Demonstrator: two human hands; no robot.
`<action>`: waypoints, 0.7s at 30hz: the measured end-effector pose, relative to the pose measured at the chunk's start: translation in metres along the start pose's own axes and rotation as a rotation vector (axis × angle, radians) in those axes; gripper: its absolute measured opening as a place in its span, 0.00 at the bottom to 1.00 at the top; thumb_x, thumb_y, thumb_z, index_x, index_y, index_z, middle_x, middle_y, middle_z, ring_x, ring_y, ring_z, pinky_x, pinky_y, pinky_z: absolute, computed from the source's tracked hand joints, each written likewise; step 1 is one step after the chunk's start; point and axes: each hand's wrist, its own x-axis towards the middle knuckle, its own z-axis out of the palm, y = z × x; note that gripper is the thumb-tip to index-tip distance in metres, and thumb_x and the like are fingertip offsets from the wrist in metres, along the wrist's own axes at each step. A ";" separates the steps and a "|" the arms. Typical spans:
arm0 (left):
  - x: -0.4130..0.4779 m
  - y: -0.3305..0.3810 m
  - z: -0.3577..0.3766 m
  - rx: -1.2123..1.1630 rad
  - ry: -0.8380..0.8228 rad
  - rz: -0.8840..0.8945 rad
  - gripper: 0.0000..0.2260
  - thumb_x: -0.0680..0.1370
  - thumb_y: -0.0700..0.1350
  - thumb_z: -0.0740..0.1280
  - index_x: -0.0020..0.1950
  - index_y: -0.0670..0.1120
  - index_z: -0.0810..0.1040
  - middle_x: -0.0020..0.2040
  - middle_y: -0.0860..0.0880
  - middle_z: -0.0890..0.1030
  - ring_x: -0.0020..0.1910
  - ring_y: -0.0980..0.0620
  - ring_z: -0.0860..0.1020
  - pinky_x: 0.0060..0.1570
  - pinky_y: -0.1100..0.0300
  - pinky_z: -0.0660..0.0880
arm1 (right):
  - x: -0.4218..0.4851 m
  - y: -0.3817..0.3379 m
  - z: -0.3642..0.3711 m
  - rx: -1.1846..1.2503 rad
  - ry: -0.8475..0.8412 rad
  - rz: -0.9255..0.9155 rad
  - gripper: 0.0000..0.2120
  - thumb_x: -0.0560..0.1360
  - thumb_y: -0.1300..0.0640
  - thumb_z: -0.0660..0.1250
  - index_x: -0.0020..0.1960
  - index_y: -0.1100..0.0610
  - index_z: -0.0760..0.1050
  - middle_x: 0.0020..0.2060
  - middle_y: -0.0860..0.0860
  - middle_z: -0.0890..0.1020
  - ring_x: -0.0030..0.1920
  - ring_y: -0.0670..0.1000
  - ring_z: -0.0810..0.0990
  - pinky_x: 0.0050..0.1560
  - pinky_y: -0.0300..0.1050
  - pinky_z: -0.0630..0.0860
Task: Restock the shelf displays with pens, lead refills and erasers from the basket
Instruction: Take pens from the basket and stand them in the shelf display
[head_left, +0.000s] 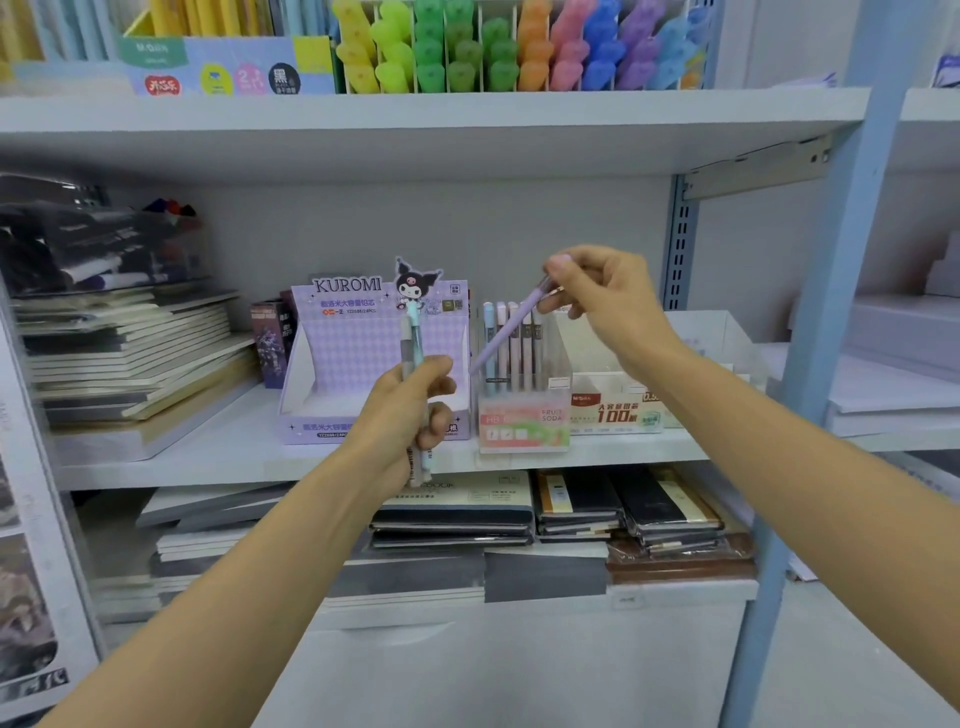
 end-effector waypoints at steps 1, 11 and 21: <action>0.000 0.000 -0.001 -0.010 -0.014 -0.015 0.06 0.79 0.46 0.64 0.52 0.45 0.74 0.41 0.49 0.76 0.21 0.57 0.67 0.18 0.66 0.60 | 0.004 0.002 -0.003 -0.019 0.042 -0.019 0.09 0.80 0.58 0.64 0.50 0.64 0.79 0.40 0.55 0.84 0.35 0.46 0.83 0.34 0.35 0.75; -0.001 -0.002 -0.001 -0.079 -0.130 -0.002 0.09 0.82 0.39 0.54 0.52 0.42 0.75 0.33 0.49 0.74 0.23 0.54 0.69 0.21 0.64 0.62 | 0.011 0.034 0.018 -0.307 -0.015 -0.055 0.08 0.79 0.60 0.65 0.50 0.64 0.80 0.40 0.57 0.84 0.38 0.50 0.84 0.37 0.34 0.77; 0.002 -0.011 -0.012 -0.134 -0.257 0.076 0.11 0.83 0.39 0.59 0.60 0.39 0.78 0.37 0.47 0.80 0.34 0.54 0.77 0.34 0.64 0.76 | 0.022 0.028 0.026 -0.421 -0.147 -0.116 0.07 0.78 0.58 0.68 0.54 0.59 0.79 0.39 0.53 0.84 0.38 0.48 0.84 0.48 0.45 0.82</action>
